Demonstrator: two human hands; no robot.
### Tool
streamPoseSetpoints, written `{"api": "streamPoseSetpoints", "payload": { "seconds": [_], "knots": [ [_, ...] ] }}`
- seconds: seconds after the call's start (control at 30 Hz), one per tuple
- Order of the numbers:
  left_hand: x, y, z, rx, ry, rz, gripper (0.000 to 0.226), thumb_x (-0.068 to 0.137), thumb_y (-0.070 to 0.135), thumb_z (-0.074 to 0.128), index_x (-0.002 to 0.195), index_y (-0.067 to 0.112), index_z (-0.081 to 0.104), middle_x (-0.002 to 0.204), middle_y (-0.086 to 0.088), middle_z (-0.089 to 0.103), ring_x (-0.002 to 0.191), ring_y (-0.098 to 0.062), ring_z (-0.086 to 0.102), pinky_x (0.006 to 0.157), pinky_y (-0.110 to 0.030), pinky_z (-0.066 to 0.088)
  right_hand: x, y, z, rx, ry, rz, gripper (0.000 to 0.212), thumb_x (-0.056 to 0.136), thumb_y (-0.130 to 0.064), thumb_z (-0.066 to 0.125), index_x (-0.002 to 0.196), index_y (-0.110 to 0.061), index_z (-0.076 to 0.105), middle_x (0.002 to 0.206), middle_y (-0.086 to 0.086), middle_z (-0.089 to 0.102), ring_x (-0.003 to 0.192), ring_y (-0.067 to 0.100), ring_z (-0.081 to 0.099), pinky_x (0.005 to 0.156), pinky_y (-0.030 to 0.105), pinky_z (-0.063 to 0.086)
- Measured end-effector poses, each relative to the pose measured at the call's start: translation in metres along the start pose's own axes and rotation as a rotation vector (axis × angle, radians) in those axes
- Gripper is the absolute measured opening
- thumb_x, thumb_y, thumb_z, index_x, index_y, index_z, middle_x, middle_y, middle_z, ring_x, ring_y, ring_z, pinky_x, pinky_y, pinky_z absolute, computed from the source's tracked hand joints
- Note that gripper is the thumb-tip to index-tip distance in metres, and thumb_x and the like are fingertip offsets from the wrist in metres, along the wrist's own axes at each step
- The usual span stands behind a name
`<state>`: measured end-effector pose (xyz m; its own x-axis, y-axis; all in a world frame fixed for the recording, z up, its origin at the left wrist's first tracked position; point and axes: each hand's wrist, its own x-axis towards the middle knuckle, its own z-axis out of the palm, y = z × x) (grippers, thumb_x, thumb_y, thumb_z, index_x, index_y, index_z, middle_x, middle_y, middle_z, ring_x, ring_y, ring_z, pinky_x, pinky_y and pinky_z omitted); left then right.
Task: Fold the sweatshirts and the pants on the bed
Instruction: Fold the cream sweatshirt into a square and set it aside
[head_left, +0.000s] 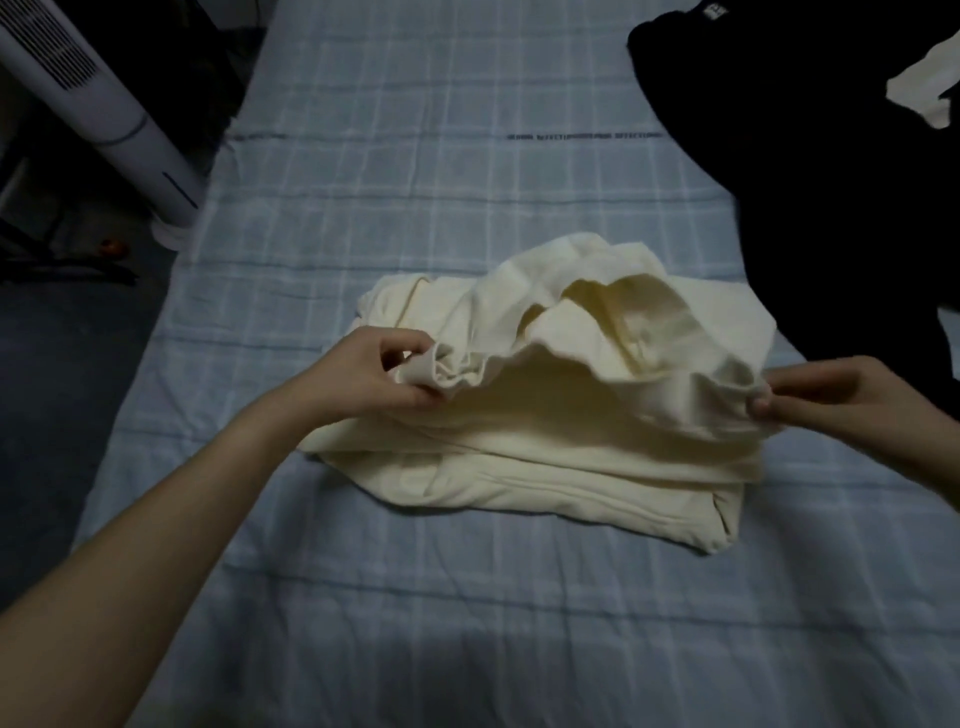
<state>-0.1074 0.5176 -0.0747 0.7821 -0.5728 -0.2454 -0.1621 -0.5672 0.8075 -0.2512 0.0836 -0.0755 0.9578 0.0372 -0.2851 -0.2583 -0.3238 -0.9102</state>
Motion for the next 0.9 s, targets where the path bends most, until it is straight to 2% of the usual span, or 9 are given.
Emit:
{"api": "streamPoseSetpoints", "payload": {
  "seconds": [0.13, 0.23, 0.33, 0.43, 0.5, 0.6, 0.7, 0.8, 0.9],
  "knots": [
    [-0.014, -0.011, 0.007, 0.336, -0.214, -0.027, 0.055, 0.058, 0.027, 0.094, 0.108, 0.017, 0.073, 0.103, 0.000, 0.068, 0.100, -0.015, 0.062, 0.094, -0.033, 0.048, -0.010, 0.010, 0.016, -0.513, -0.156, -0.012, 0.035, 0.076, -0.014, 0.083, 0.101, -0.037, 0.074, 0.098, -0.021, 0.073, 0.090, -0.006, 0.066, 0.083, 0.011, 0.049],
    [-0.021, -0.016, 0.004, 0.443, -0.426, -0.058, 0.055, 0.066, 0.005, 0.085, 0.117, 0.020, 0.070, 0.121, 0.003, 0.063, 0.115, -0.009, 0.056, 0.100, -0.012, 0.039, -0.016, 0.012, 0.018, -0.591, -0.303, -0.026, 0.065, 0.080, 0.016, 0.062, 0.110, -0.041, 0.066, 0.116, -0.022, 0.068, 0.112, -0.009, 0.058, 0.098, 0.011, 0.043],
    [-0.025, -0.008, 0.000, 0.292, -0.129, -0.181, 0.047, 0.077, -0.003, 0.069, 0.088, 0.042, 0.071, 0.103, 0.008, 0.072, 0.098, -0.012, 0.066, 0.085, -0.015, 0.050, -0.016, 0.001, 0.017, -0.610, -0.249, 0.054, 0.068, 0.080, 0.014, 0.054, 0.094, -0.050, 0.072, 0.105, -0.032, 0.069, 0.108, -0.013, 0.059, 0.097, 0.010, 0.042],
    [-0.004, 0.013, 0.021, 0.230, 0.302, -0.083, 0.025, 0.083, 0.016, 0.071, 0.096, 0.037, 0.066, 0.102, 0.006, 0.067, 0.091, -0.015, 0.063, 0.084, -0.033, 0.050, 0.003, -0.022, 0.039, -0.559, 0.186, -0.125, 0.041, 0.086, 0.001, 0.063, 0.089, -0.039, 0.070, 0.096, -0.015, 0.072, 0.093, 0.005, 0.066, 0.089, 0.025, 0.051],
    [0.014, 0.029, 0.048, 0.329, 0.278, 0.075, 0.031, 0.078, 0.033, 0.075, 0.105, 0.025, 0.062, 0.105, 0.002, 0.060, 0.095, -0.017, 0.057, 0.084, -0.033, 0.046, 0.021, -0.037, 0.063, -0.443, 0.366, -0.218, 0.026, 0.085, -0.017, 0.071, 0.106, -0.030, 0.066, 0.105, -0.007, 0.065, 0.095, 0.012, 0.062, 0.086, 0.032, 0.051],
    [0.029, 0.028, 0.088, 0.683, 0.130, 0.194, 0.055, 0.068, 0.048, 0.070, 0.115, 0.021, 0.055, 0.112, -0.003, 0.052, 0.100, -0.025, 0.050, 0.082, -0.036, 0.040, 0.041, -0.032, 0.096, -0.586, 0.251, -0.163, 0.064, 0.073, -0.033, 0.081, 0.128, -0.027, 0.049, 0.120, 0.003, 0.050, 0.104, 0.019, 0.051, 0.088, 0.035, 0.045],
    [0.024, 0.010, 0.102, 0.686, 0.139, 0.209, 0.060, 0.076, 0.034, 0.077, 0.128, 0.010, 0.059, 0.122, -0.014, 0.058, 0.108, -0.032, 0.056, 0.089, -0.038, 0.047, 0.041, -0.012, 0.110, -0.448, 0.111, -0.101, 0.071, 0.077, -0.008, 0.076, 0.138, -0.026, 0.044, 0.119, 0.003, 0.051, 0.101, 0.019, 0.054, 0.088, 0.026, 0.048],
    [0.017, 0.001, 0.102, 0.607, 0.209, 0.334, 0.030, 0.086, 0.007, 0.070, 0.115, 0.003, 0.069, 0.108, -0.014, 0.069, 0.095, -0.032, 0.065, 0.080, -0.037, 0.052, 0.030, -0.001, 0.107, -0.389, 0.122, -0.238, 0.064, 0.082, 0.014, 0.059, 0.138, -0.018, 0.053, 0.107, 0.003, 0.061, 0.094, 0.008, 0.058, 0.083, 0.010, 0.043],
    [0.009, -0.003, 0.081, 0.539, 0.142, 0.404, 0.017, 0.090, 0.009, 0.060, 0.104, 0.006, 0.070, 0.099, -0.008, 0.069, 0.090, -0.026, 0.062, 0.080, -0.036, 0.049, 0.018, 0.000, 0.093, -0.471, 0.019, -0.365, 0.055, 0.081, 0.013, 0.054, 0.128, -0.015, 0.064, 0.105, -0.003, 0.063, 0.093, -0.004, 0.056, 0.080, 0.006, 0.039]
  ]
}}
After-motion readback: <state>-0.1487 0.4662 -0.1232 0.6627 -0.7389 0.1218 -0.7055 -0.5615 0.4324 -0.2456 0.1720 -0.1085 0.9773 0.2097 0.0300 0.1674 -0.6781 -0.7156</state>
